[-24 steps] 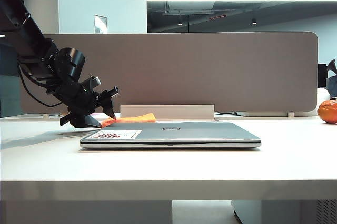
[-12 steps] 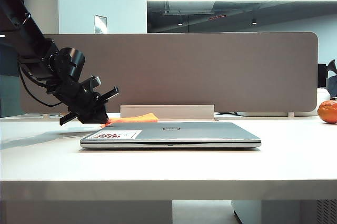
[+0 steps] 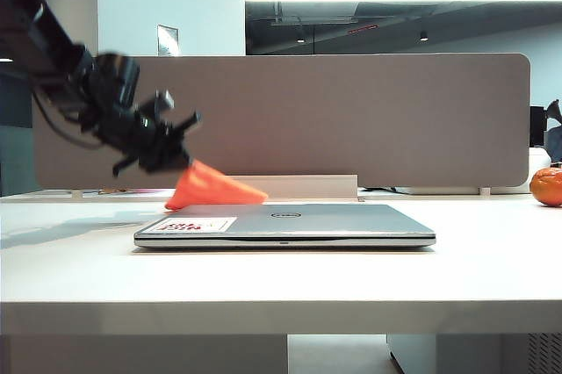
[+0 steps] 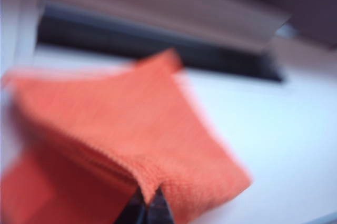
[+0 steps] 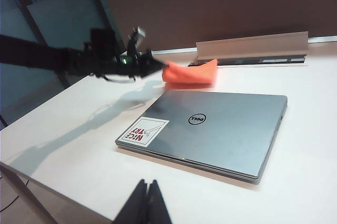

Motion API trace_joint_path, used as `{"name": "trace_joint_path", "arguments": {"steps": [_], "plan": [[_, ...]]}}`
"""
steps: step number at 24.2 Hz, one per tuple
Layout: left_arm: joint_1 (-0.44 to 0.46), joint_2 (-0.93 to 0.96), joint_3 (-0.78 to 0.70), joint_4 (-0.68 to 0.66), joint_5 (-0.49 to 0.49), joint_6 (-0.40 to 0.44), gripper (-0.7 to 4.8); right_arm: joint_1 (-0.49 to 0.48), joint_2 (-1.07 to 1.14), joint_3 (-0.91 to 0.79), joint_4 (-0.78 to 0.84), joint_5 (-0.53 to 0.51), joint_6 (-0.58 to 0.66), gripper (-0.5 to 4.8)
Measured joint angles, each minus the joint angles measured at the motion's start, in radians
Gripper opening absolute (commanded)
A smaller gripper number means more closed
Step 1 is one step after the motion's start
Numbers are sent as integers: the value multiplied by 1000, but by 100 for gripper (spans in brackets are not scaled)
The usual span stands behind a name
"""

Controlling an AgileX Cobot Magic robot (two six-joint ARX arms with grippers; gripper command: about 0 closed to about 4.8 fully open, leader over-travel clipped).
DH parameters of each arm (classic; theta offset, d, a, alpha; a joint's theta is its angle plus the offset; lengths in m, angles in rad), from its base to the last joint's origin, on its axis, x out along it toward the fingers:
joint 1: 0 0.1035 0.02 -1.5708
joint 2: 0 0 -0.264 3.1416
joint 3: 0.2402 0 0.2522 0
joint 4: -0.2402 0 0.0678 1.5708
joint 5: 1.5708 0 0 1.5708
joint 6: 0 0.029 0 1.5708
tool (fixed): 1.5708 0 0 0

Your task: Pick up the orange rag and put it over the laptop.

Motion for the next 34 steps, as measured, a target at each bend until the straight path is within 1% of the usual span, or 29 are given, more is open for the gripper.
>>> {"name": "trace_joint_path", "arguments": {"steps": [5,8,11,18,20,24,27,28,29,31,34], "plan": [[0,-60,6,23,32,-4,-6,0,0,0,-1,0,0,-5],[-6,-101,5,11,109,-8,-6,0,0,0,-3,0,0,-5],[-27,-129,6,14,149,-23,-6,0,0,0,-3,0,0,-5],[-104,-158,5,-11,181,-30,-6,0,0,0,-3,0,0,-5],[-135,-193,5,-18,183,-30,-6,0,0,0,-4,0,0,-5],[-149,-245,8,-16,183,-29,-6,0,0,0,-4,-1,0,-5],[-159,-244,7,-80,183,-25,-6,0,0,0,-4,-1,0,-5],[-168,-239,5,-141,182,-8,-6,0,0,0,-4,-2,0,-5],[-178,-236,4,-201,182,34,-6,0,0,0,-4,-2,0,-5],[-193,-236,3,-264,182,76,-6,0,0,0,-4,-1,0,-5],[-206,-237,3,-306,212,88,-6,0,0,0,-4,-1,0,-5]]}}
